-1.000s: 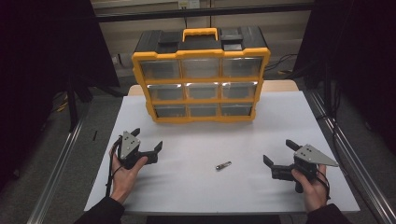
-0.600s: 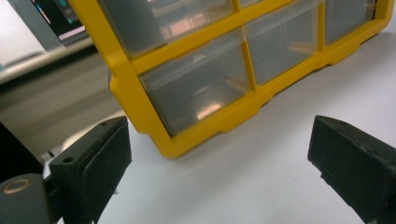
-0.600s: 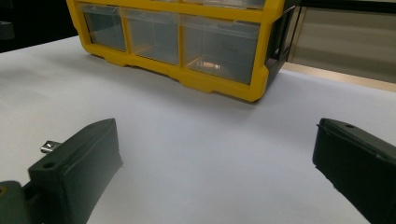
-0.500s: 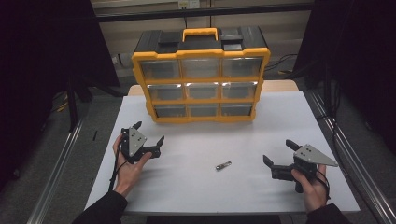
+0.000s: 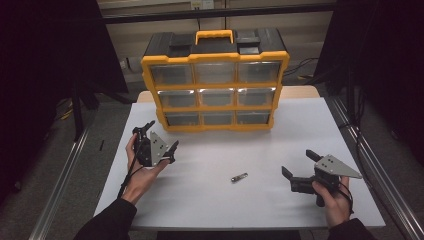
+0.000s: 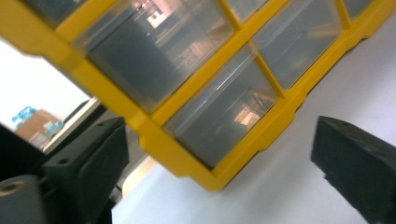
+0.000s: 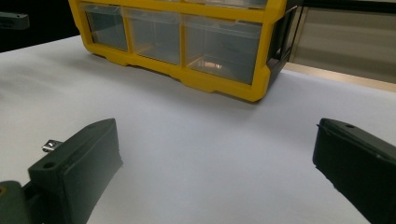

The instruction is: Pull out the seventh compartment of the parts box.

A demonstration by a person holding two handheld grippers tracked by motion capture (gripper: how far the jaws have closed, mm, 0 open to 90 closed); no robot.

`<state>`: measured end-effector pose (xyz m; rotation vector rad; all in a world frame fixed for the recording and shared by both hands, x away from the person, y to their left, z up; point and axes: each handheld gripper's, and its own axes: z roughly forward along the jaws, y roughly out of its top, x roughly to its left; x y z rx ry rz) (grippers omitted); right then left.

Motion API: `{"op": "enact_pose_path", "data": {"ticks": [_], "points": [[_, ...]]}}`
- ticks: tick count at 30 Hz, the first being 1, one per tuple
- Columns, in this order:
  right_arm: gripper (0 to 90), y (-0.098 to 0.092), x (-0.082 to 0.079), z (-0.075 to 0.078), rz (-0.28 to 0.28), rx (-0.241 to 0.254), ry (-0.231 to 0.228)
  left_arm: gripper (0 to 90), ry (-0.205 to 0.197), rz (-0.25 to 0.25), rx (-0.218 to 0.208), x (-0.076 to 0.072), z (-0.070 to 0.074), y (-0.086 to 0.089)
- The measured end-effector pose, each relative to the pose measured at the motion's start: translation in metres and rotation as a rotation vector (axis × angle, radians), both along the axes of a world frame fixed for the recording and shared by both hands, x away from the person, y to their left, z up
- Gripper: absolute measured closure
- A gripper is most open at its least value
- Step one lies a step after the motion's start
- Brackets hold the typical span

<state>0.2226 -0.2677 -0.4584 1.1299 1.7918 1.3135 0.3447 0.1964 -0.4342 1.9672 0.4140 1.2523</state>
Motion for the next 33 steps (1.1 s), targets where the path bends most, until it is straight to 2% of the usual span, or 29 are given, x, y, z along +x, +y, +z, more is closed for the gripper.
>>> {"op": "enact_pose_path", "data": {"ticks": [2,3,5,6,7,8,10,11,12,15,17,18,22,24,25,26,28,29,31,33], "points": [[0.5,0.0,0.0,0.0,0.0,0.0,-0.001,2.3,-0.018,-0.02,0.039,0.003,0.001,-0.001],[0.5,0.0,0.0,0.0,0.0,0.0,-0.001,2.3,-0.018,-0.02,0.039,0.003,0.001,-0.001],[0.5,0.001,0.0,0.0,0.001,0.001,-0.001,2.4,-0.036,-0.03,0.067,0.006,0.001,-0.001],[0.5,0.001,0.0,0.0,0.002,0.001,0.002,2.8,-0.049,-0.033,0.092,0.008,-0.001,0.0],[0.5,0.0,0.0,0.0,0.003,0.001,0.001,3.4,-0.059,-0.029,0.097,0.009,-0.002,0.0],[0.5,0.0,0.0,0.0,0.002,0.002,0.001,3.4,-0.069,-0.03,0.122,0.011,-0.001,0.002],[0.5,0.001,0.0,0.0,0.002,0.003,0.002,3.4,-0.067,-0.024,0.12,0.012,-0.003,0.002],[0.5,0.001,0.0,0.0,0.002,0.002,0.002,3.4,-0.096,-0.025,0.137,0.016,-0.002,0.003],[0.5,0.001,0.0,0.0,0.002,0.002,0.0,3.5,-0.1,-0.018,0.158,0.017,-0.002,0.003],[0.5,0.001,0.0,0.0,0.004,0.002,0.001,3.9,-0.12,-0.008,0.182,0.019,-0.002,0.003],[0.5,0.001,0.0,0.0,0.004,0.001,0.002,5.0,-0.135,-0.021,0.197,0.022,-0.005,0.004],[0.5,0.001,0.0,0.0,0.006,0.0,0.0,5.1,-0.155,-0.011,0.23,0.026,-0.01,0.004],[0.5,0.001,0.001,0.0,0.008,0.004,0.0,6.8,-0.157,-0.014,0.232,0.03,-0.014,0.006],[0.5,0.001,0.001,0.0,0.009,0.002,0.002,7.3,-0.166,-0.021,0.29,0.034,-0.013,0.005],[0.5,0.001,0.001,0.0,0.008,0.002,0.004,7.3,-0.166,-0.021,0.29,0.034,-0.013,0.005],[0.5,0.001,0.001,0.0,0.008,0.002,0.004,7.3,-0.172,-0.007,0.31,0.034,-0.013,0.005],[0.3,0.001,0.001,0.0,0.007,0.003,0.002,7.6,-0.209,-0.027,0.324,0.037,-0.01,0.002],[0.3,0.001,0.001,0.0,0.007,0.004,0.002,8.0,-0.218,-0.019,0.34,0.036,-0.01,0.002],[0.4,0.0,0.001,0.0,0.006,0.005,0.002,9.0,-0.237,-0.051,0.364,0.038,-0.012,-0.001],[0.5,0.001,0.001,0.0,0.013,0.005,0.001,10.6,-0.228,-0.058,0.384,0.04,-0.017,-0.002]]}}
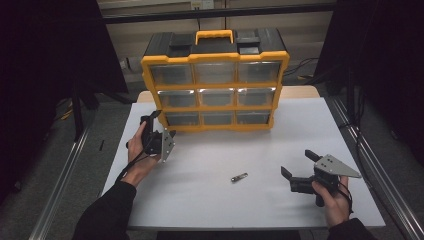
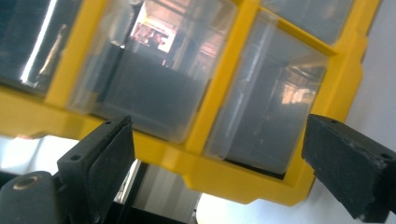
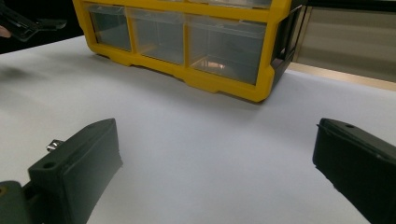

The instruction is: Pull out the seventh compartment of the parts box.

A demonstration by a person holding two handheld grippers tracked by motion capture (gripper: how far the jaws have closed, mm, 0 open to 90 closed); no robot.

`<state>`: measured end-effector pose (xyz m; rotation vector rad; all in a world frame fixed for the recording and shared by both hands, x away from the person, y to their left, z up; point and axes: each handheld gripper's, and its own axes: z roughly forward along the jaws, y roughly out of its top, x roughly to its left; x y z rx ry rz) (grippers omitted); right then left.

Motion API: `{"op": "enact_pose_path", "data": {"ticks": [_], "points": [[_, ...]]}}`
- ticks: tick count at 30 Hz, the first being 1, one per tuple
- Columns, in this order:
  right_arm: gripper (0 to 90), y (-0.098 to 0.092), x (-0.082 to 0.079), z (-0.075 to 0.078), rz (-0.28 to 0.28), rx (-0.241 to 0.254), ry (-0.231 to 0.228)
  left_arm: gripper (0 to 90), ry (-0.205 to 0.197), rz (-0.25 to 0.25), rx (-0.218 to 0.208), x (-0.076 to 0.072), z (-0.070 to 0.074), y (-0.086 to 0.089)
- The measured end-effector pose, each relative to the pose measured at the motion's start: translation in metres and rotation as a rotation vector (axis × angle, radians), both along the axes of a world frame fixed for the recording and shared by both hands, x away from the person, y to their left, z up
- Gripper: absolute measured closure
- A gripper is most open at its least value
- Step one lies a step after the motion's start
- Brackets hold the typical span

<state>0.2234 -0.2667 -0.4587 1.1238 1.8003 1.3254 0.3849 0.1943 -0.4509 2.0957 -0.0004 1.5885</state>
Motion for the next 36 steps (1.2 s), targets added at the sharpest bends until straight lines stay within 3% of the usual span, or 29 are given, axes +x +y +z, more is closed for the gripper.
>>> {"op": "enact_pose_path", "data": {"ticks": [2,4,6,7,8,9,11,12,14,15,17,18,20,21,24,25,26,27,28,29,30,32,34,36], "points": [[0.5,0.001,0.0,0.0,0.003,0.0,0.004,11.2,0.003,-0.003,0.02,0.003,-0.002,-0.002],[0.5,0.001,0.0,0.0,0.005,-0.004,-0.001,11.6,-0.035,-0.001,0.078,0.005,0.0,-0.004],[0.4,0.001,0.0,0.0,0.005,-0.002,0.0,12.4,-0.046,0.001,0.098,0.006,0.001,-0.004],[0.4,0.001,0.0,0.0,0.004,-0.003,0.001,12.6,-0.042,-0.018,0.082,0.009,0.001,-0.005],[0.4,0.001,0.0,0.0,0.004,-0.003,0.001,12.6,-0.065,-0.012,0.1,0.01,0.001,-0.007],[0.4,0.001,0.0,0.0,0.003,-0.001,0.004,15.1,-0.094,0.006,0.168,0.01,0.003,-0.01],[0.4,0.001,0.0,0.0,0.001,-0.001,0.003,16.2,-0.106,0.013,0.163,0.011,0.002,-0.012],[0.4,0.001,0.0,0.0,0.0,-0.001,0.003,16.2,-0.115,0.011,0.182,0.011,0.003,-0.014],[0.4,0.0,0.0,0.0,-0.002,0.0,-0.001,16.0,-0.126,-0.001,0.151,0.012,0.0,-0.018],[0.4,0.0,0.0,0.0,-0.002,-0.001,-0.001,16.0,-0.156,0.03,0.19,0.011,-0.003,-0.022],[0.4,0.0,0.0,0.0,-0.003,0.002,0.002,16.3,-0.159,0.048,0.191,0.01,-0.007,-0.024],[0.4,0.0,0.0,0.0,-0.004,0.0,-0.001,17.3,-0.185,0.017,0.168,0.013,-0.015,-0.027],[0.4,0.0,0.0,0.0,-0.004,0.0,0.0,19.2,-0.184,0.028,0.166,0.014,-0.019,-0.027],[0.4,0.0,0.0,0.0,-0.002,0.001,0.002,20.3,-0.204,0.019,0.15,0.016,-0.023,-0.027],[0.4,0.0,0.0,0.0,0.001,-0.001,0.0,24.0,-0.171,0.022,0.156,0.019,-0.027,-0.024],[0.4,0.0,0.0,0.0,-0.001,0.0,0.0,25.1,-0.182,0.04,0.197,0.017,-0.025,-0.023],[0.4,0.0,-0.001,0.0,0.001,0.0,-0.001,26.2,-0.157,0.042,0.209,0.018,-0.026,-0.022],[0.4,0.0,-0.001,0.0,0.002,-0.001,-0.001,27.1,-0.159,0.04,0.221,0.019,-0.026,-0.021],[0.4,0.0,-0.001,0.0,0.003,-0.001,-0.002,28.3,-0.164,0.098,0.315,0.015,-0.022,-0.02],[0.5,0.0,-0.001,0.0,0.003,-0.001,-0.002,30.7,-0.183,0.085,0.336,0.016,-0.022,-0.02],[0.5,0.0,-0.001,0.0,0.003,-0.001,-0.001,32.5,-0.161,0.067,0.295,0.019,-0.025,-0.019],[0.5,0.0,-0.001,0.0,0.003,0.0,0.001,34.3,-0.166,0.096,0.345,0.019,-0.024,-0.018],[0.5,0.0,-0.001,0.0,0.003,-0.001,0.0,37.8,-0.154,0.1,0.348,0.021,-0.025,-0.017],[0.5,0.0,-0.001,0.0,0.002,-0.004,0.0,42.9,-0.142,0.08,0.275,0.027,-0.03,-0.016]]}}
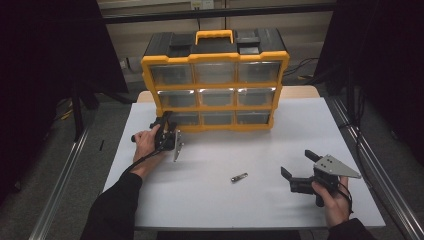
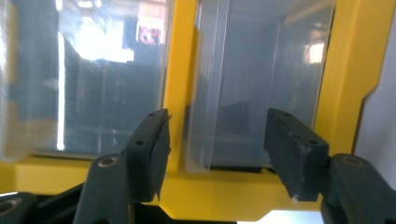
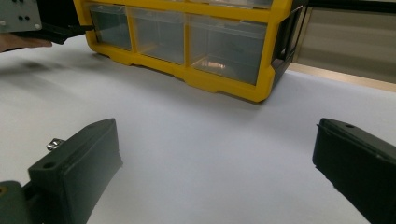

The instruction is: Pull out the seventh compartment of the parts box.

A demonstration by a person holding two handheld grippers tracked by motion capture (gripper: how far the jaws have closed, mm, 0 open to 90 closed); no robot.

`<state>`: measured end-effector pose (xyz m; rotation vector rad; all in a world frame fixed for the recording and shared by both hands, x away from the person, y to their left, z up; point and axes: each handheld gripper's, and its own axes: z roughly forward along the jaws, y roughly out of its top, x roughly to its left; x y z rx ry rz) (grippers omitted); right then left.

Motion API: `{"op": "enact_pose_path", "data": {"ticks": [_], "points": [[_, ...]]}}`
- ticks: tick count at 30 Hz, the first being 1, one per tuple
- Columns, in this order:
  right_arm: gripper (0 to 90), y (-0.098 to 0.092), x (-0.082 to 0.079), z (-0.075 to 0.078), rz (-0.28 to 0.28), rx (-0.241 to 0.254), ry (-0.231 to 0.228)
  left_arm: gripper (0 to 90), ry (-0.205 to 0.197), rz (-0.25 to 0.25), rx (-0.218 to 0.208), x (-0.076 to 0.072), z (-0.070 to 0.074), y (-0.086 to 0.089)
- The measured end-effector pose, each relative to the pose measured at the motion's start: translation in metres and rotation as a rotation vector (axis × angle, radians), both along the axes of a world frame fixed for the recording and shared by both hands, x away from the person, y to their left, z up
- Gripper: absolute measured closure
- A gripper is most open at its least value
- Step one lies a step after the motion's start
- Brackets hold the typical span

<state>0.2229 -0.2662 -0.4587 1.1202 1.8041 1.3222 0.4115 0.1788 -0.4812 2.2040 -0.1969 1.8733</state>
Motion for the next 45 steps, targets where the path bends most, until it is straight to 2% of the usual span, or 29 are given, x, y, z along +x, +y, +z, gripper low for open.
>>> {"op": "enact_pose_path", "data": {"ticks": [1,2,3,4,6,7,8,9,13,14,17,18,19,22,23,24,26,27,29,32,33,34,35,36,37,38,43,44,45], "points": [[0.6,0.0,0.0001,-0.0001,-0.002,0.0,0.0,42.8,-0.032,0.005,0.02,0.0006,0.0003,0.0002],[0.6,0.0001,0.0001,-0.0001,0.0,-0.001,0.0,42.7,-0.032,0.005,0.02,0.0006,0.0003,0.0002],[0.5,0.0001,0.0,-0.0001,0.001,-0.002,0.0,44.7,-0.029,0.028,0.07,-0.0017,0.0027,0.0008],[0.6,0.0001,0.0,-0.0001,0.0,-0.002,0.0,45.8,-0.022,0.006,0.02,-0.0001,0.0002,0.0012],[0.6,0.0,0.0002,-0.0001,-0.002,-0.001,0.001,49.2,-0.035,-0.002,0.014,0.0005,0.0003,0.0011],[0.6,0.0,0.0,-0.0001,-0.001,0.0,0.001,50.0,-0.031,0.014,0.056,-0.001,0.0038,0.0014],[0.6,0.0,0.0,-0.0001,-0.001,0.0,0.001,50.6,-0.031,0.014,0.056,-0.001,0.0038,0.0014],[0.6,-0.0001,-0.0002,0.0001,0.002,-0.001,0.002,53.0,-0.035,0.025,0.087,-0.0019,0.0056,0.0014],[0.6,-0.0002,-0.0001,0.0,0.001,0.0,0.001,56.5,-0.047,0.002,0.05,-0.001,0.0049,0.0013],[0.6,-0.0002,-0.0001,0.0,0.001,0.0,0.001,56.5,-0.03,0.029,0.08,-0.0028,0.0063,0.0015],[0.6,-0.0001,0.0,0.0,0.001,0.0,0.0,59.4,-0.038,0.021,0.088,-0.0012,0.0044,0.0015],[0.6,-0.0001,-0.0001,0.0,0.001,0.0,0.001,59.0,-0.023,0.018,0.08,0.0007,0.0041,0.002],[0.6,-0.0001,-0.0001,0.0,0.001,0.0,0.001,59.5,-0.011,0.015,0.101,0.0014,0.0053,0.0019],[0.5,-0.0001,0.0001,-0.0001,-0.002,0.0,0.0,58.7,-0.026,0.022,0.082,0.0009,0.0008,0.0017],[0.6,0.0001,0.0003,-0.0002,0.0,0.0,0.001,59.7,-0.034,0.023,0.143,0.0009,0.0036,0.0009],[0.6,0.0001,0.0003,-0.0002,0.0,0.0,0.001,59.7,-0.025,0.021,0.165,0.0016,0.0045,0.0006],[0.6,0.0004,0.0,0.0,-0.001,-0.002,0.002,62.9,-0.025,0.036,0.151,0.0008,0.005,0.0012],[0.6,0.0004,0.0001,0.0,-0.002,-0.001,0.004,66.4,-0.051,0.017,0.135,0.0015,0.0044,0.0015],[0.6,0.0003,0.0004,-0.0001,0.0,-0.001,0.001,67.9,-0.063,0.02,0.15,0.0014,0.004,0.0013],[0.5,0.0004,0.0004,-0.0001,0.0,-0.002,0.001,70.1,-0.049,0.015,0.135,0.0025,0.0028,0.0015],[0.6,0.0004,0.0002,-0.0001,-0.001,-0.001,0.003,70.1,-0.043,0.029,0.175,0.0017,0.0057,0.0017],[0.6,0.0004,0.0002,0.0,-0.002,0.0,0.003,72.2,-0.043,-0.005,0.092,0.0041,0.0007,0.0029],[0.6,0.0004,0.0002,0.0,-0.002,0.0,0.003,72.8,-0.043,-0.005,0.092,0.0041,0.0007,0.0029],[0.5,0.0004,0.0005,-0.0001,0.001,0.0,0.001,72.8,-0.059,0.007,0.124,0.0033,0.0024,0.0018],[0.6,0.0005,0.0007,-0.0001,0.003,-0.001,0.0,74.3,-0.063,0.056,0.21,0.0003,0.0088,0.0009],[0.5,0.0006,0.0007,-0.0001,0.003,-0.002,0.0,75.4,-0.061,0.025,0.169,0.0025,0.0073,0.0007],[0.6,0.001,0.0009,-0.0001,0.006,-0.002,0.0,78.1,-0.063,0.014,0.124,0.0039,0.003,0.0004],[0.5,0.0009,0.0009,-0.0001,0.006,-0.003,-0.001,78.1,-0.053,0.061,0.184,0.0006,0.0078,-0.0007],[0.6,0.0009,0.0008,-0.0001,0.006,-0.002,-0.001,78.1,-0.057,0.036,0.106,0.0025,0.0019,0.0012]]}}
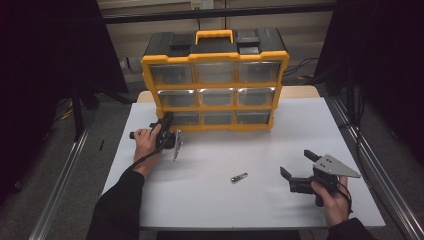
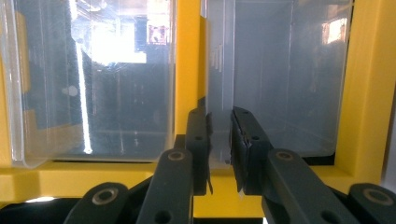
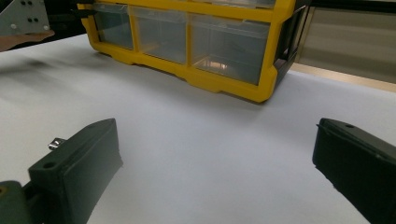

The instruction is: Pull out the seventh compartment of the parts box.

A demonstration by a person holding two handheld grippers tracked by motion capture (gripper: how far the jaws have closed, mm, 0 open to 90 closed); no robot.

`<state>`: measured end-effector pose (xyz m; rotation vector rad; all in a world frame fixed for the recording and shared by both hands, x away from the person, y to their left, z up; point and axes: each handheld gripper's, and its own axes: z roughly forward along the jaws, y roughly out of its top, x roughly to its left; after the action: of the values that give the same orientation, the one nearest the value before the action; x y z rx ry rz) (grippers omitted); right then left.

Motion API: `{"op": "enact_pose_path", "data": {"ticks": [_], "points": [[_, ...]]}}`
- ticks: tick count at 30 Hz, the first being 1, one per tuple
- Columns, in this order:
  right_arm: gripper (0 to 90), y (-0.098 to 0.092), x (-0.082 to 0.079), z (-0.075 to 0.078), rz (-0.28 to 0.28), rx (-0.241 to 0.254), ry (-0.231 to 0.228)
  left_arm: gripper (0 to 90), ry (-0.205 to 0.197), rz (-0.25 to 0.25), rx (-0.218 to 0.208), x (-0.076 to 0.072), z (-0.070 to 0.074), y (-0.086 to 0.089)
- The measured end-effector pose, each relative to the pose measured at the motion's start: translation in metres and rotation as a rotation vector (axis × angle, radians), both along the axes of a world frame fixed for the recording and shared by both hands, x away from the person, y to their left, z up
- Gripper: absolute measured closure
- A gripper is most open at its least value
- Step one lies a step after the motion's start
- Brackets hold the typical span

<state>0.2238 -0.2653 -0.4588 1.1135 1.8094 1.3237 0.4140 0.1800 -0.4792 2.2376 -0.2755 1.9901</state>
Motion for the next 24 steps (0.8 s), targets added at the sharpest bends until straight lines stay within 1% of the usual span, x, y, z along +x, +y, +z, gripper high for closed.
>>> {"op": "enact_pose_path", "data": {"ticks": [1,2,3,4,5,6,7,9,10,18,21,22,23,24], "points": [[0.6,0.0,0.0,0.0,0.0,0.0,0.0,78.1,0.0,0.0,0.0,0.0,0.0,0.0],[0.6,0.0001,0.0,0.0001,0.003,-0.001,0.0,78.5,-0.022,-0.003,0.051,-0.0004,0.0032,-0.0017],[0.6,0.0001,-0.0002,0.0002,0.003,0.0,0.0,78.5,-0.005,-0.013,0.017,0.0008,0.0012,-0.0014],[0.6,0.0001,-0.0004,0.0002,0.004,0.0,-0.001,78.5,-0.005,-0.013,0.017,0.0008,0.0012,-0.0014],[0.6,0.0001,-0.0004,0.0002,0.004,0.0,0.0,78.6,-0.014,0.009,0.052,-0.0011,0.0032,-0.0013],[0.6,0.0001,-0.0004,0.0002,0.004,0.001,-0.001,78.6,-0.012,0.012,0.054,-0.0011,0.0035,-0.0016],[0.6,0.0001,-0.0006,0.0003,0.004,0.002,0.0,78.6,-0.013,-0.011,-0.005,0.0005,-0.0003,-0.0015],[0.6,0.0002,-0.0006,0.0003,0.005,0.002,0.0,78.6,-0.017,-0.004,0.001,-0.0002,0.0002,-0.0013],[0.6,0.0002,-0.0005,0.0003,0.005,0.002,-0.001,78.5,-0.007,-0.019,-0.016,0.0009,-0.0001,-0.0013],[0.6,0.0001,-0.0005,0.0005,0.008,0.001,-0.005,78.4,-0.006,-0.013,-0.025,0.0002,-0.0002,-0.0013],[0.6,0.0,-0.0006,0.0005,0.008,0.001,-0.007,78.4,-0.011,-0.017,-0.024,0.0002,0.0004,-0.0016],[0.6,0.0,-0.0007,0.0006,0.008,0.002,-0.007,78.3,-0.014,-0.009,-0.014,-0.0006,0.0013,-0.0016],[0.6,0.0,-0.0007,0.0006,0.009,0.002,-0.007,78.4,-0.004,-0.03,-0.054,0.0004,-0.0007,-0.0014],[0.6,-0.0001,-0.0007,0.0006,0.009,0.003,-0.007,78.3,-0.003,-0.009,-0.04,-0.001,0.0003,-0.001]]}}
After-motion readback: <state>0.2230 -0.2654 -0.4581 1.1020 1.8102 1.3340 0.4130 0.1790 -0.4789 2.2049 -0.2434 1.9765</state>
